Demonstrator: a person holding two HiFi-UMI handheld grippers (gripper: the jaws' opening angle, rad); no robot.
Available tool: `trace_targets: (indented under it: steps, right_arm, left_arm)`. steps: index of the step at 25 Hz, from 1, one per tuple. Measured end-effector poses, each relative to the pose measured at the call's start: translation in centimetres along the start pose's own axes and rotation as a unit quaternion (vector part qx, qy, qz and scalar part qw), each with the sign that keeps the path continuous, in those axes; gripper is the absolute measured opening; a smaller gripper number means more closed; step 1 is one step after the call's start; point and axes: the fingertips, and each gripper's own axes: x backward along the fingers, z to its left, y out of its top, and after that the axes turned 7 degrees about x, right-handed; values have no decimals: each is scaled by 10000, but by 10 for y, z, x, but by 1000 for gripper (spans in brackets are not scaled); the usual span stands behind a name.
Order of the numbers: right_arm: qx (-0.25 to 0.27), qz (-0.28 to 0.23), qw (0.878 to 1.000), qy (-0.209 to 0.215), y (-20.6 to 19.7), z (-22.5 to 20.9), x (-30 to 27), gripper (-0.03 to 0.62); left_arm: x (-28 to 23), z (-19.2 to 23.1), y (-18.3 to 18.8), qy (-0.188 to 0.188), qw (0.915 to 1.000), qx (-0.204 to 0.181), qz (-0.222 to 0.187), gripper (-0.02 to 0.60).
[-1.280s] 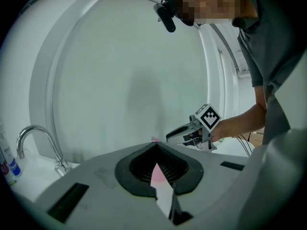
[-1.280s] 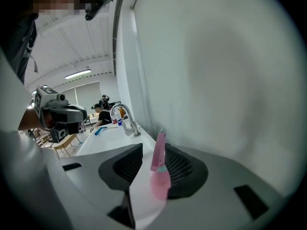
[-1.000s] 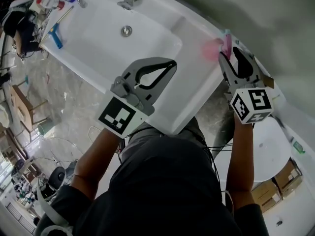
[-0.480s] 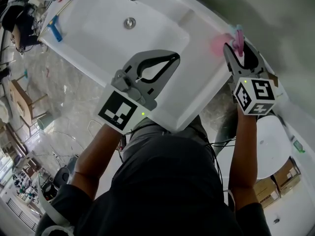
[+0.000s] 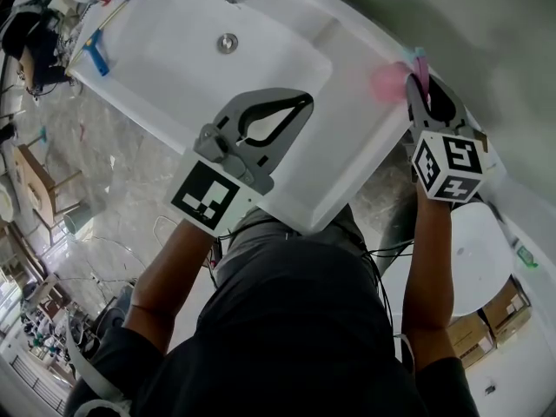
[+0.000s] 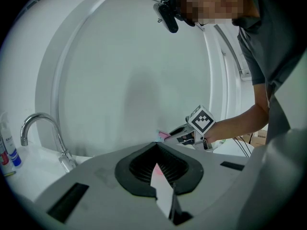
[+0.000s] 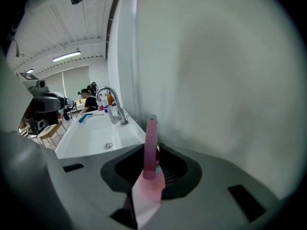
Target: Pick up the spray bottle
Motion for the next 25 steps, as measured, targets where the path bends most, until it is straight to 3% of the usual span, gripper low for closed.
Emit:
trace_targets:
  steps: [9,25]
  right_arm:
    - [50,-251,9996,95,18,6,28,91]
    - [463,-1106,9919,422,91,33,109,91]
  left_arm:
    - [5,-6,13,12,9999,-134,-90,3]
    - [33,-33,40,133,9981,-416,-432,3]
